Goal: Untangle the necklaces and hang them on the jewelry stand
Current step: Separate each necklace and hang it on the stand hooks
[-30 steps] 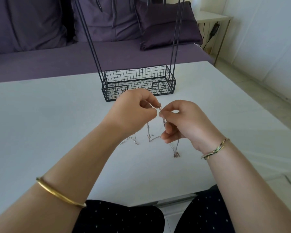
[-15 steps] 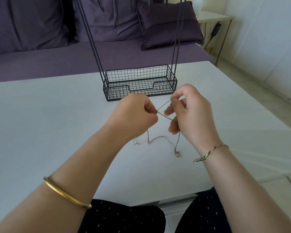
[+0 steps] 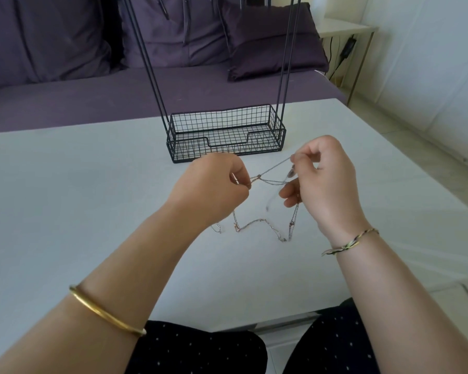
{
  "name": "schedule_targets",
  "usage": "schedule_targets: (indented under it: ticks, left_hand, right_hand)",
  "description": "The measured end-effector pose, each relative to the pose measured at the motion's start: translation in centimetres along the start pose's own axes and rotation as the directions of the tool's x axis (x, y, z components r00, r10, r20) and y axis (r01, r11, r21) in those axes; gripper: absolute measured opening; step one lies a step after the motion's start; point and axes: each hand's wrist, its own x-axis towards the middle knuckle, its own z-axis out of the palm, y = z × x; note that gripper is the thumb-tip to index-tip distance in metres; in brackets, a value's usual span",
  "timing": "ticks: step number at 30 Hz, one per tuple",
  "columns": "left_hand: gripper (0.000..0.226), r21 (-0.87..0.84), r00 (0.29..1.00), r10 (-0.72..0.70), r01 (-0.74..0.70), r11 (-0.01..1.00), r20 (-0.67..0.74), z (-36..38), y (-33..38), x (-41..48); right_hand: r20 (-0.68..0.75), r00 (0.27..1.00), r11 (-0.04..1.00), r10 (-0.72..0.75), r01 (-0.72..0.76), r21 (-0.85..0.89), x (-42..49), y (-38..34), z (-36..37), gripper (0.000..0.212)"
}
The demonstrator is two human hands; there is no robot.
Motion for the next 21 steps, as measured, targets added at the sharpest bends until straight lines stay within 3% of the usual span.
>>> schedule_targets:
  ticks: [5,10,16,21]
  left_hand:
    - [0.018,0.027,1.0,-0.01,0.009,1.0,0.014,-0.1,0.0,0.1]
    - [0.017,0.077,0.999,-0.038,0.035,0.996,0.039,0.1,-0.5,0.2]
    - [0.016,0.232,0.996,-0.083,0.071,0.97,0.044,0.3,-1.3,0.6]
    - [0.015,0.426,0.978,-0.191,0.136,0.895,0.089,0.7,-2.5,1.2]
  right_hand:
    - [0.011,0.997,0.988,0.082,-0.083,0.132,0.4,0.2,-0.1,0.015]
    - [-0.055,0.999,0.997,0.0,0.005,0.076,0.6,0.5,-0.2,0.023]
    - [-0.157,0.987,0.98,-0.039,0.068,0.187,0.9,0.2,-0.3,0.021]
    - [-0.215,0.968,0.915,0.126,-0.029,0.403,1.4,0.2,-0.7,0.014]
